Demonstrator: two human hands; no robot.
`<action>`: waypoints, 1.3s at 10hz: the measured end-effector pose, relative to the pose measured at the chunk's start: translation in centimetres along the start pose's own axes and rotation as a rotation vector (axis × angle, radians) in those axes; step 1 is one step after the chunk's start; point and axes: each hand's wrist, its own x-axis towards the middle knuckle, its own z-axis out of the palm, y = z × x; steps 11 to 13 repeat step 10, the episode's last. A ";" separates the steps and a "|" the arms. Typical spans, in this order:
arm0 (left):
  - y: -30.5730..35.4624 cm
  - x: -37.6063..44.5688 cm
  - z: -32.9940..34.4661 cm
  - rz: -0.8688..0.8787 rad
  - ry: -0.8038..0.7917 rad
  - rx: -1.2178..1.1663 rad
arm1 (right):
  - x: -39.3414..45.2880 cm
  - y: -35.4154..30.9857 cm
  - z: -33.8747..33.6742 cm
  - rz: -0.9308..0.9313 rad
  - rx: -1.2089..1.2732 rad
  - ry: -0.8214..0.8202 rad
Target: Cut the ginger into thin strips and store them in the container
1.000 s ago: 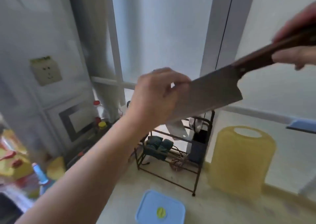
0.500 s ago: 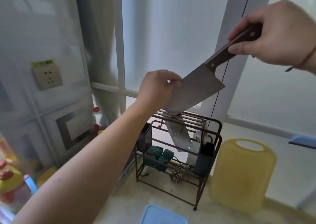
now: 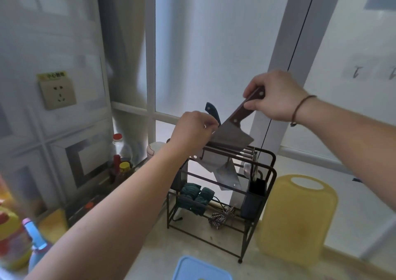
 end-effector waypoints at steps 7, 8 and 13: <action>-1.9 -3.7 2.1 -0.046 0.096 0.011 | 0.3 -0.9 7.7 0.051 0.134 -0.104; -1.8 -4.2 2.0 -0.049 0.091 -0.011 | 0.0 -0.7 8.1 0.060 0.173 -0.108; -0.7 -5.7 1.9 0.053 0.200 -0.043 | -2.4 0.8 6.8 0.115 0.197 -0.081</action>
